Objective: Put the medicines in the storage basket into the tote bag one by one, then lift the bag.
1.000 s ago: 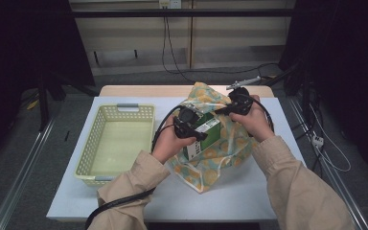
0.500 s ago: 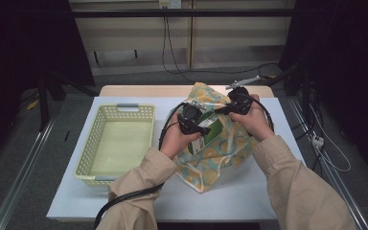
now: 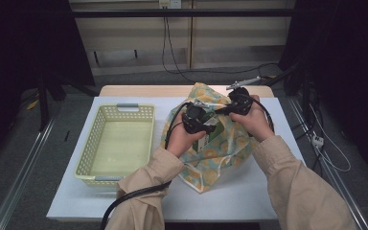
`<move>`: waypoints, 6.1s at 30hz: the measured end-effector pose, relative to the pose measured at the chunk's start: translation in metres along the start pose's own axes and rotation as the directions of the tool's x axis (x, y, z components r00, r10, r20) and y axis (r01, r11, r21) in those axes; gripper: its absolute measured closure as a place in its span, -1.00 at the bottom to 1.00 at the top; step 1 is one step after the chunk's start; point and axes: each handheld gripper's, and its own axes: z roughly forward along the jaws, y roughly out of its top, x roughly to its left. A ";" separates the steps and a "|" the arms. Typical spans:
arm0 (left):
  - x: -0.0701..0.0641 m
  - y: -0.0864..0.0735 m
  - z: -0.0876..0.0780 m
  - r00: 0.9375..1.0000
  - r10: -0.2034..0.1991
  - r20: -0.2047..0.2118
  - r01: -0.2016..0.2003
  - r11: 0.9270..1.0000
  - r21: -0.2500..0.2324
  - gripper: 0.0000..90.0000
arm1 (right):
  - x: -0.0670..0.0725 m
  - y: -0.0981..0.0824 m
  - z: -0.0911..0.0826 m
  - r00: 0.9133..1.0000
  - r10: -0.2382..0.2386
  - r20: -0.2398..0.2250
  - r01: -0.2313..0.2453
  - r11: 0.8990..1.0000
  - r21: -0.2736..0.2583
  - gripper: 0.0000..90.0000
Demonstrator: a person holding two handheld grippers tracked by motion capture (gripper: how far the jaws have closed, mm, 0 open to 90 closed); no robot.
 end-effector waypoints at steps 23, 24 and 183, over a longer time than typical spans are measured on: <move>-0.021 -0.035 -0.064 0.997 0.013 0.072 -0.014 1.000 0.005 -0.70 | 0.000 -0.011 0.005 1.000 0.009 0.001 -0.009 1.000 0.014 0.97; -0.021 -0.037 -0.064 0.997 0.014 0.081 -0.015 1.000 0.007 -0.70 | 0.000 -0.011 0.005 1.000 0.009 0.002 -0.009 1.000 0.014 0.97; 0.043 0.024 -0.156 0.993 -0.111 -0.046 0.105 0.987 -0.119 -0.04 | 0.062 0.056 -0.014 0.993 -0.053 -0.104 0.041 0.992 -0.121 0.42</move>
